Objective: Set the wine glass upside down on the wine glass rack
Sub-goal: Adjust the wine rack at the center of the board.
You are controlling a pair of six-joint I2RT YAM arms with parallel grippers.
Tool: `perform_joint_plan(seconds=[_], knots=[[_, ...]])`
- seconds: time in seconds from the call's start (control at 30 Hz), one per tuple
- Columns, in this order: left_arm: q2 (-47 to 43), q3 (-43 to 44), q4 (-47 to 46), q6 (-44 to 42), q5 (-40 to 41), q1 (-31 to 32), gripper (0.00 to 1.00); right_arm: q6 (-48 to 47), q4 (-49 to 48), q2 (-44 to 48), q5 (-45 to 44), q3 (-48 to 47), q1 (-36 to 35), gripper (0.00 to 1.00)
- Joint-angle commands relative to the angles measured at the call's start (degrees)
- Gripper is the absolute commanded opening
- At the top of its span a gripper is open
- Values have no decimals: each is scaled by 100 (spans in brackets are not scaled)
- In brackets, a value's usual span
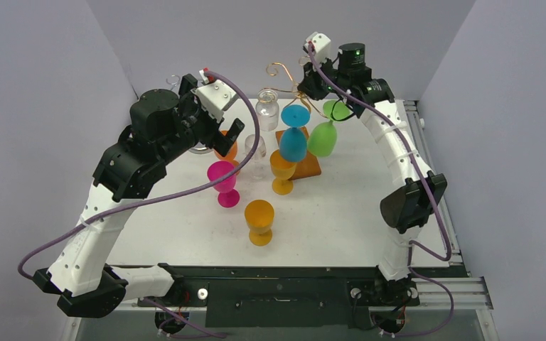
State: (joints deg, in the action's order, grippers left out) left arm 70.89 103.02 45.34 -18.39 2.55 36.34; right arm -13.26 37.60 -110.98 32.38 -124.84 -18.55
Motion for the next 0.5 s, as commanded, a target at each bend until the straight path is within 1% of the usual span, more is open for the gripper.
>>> perform_joint_plan(seconds=[0.0, 0.13, 0.2, 0.3, 0.47], knots=[[-59, 249, -35, 135, 40, -30, 96, 147, -887, 622, -1405, 654, -114, 0], [-140, 201, -43, 143, 15, -30, 96, 275, -1593, 1269, -1975, 1525, -185, 0], [-169, 192, -45, 151, 13, -26, 96, 346, -1845, 1481, -2241, 1810, -177, 0], [-189, 184, -45, 169, -16, -25, 96, 450, -1968, 1604, -2597, 1874, -138, 0], [-238, 136, -89, 187, -52, -28, 96, 677, -1771, 1574, -3060, 1622, -105, 0]])
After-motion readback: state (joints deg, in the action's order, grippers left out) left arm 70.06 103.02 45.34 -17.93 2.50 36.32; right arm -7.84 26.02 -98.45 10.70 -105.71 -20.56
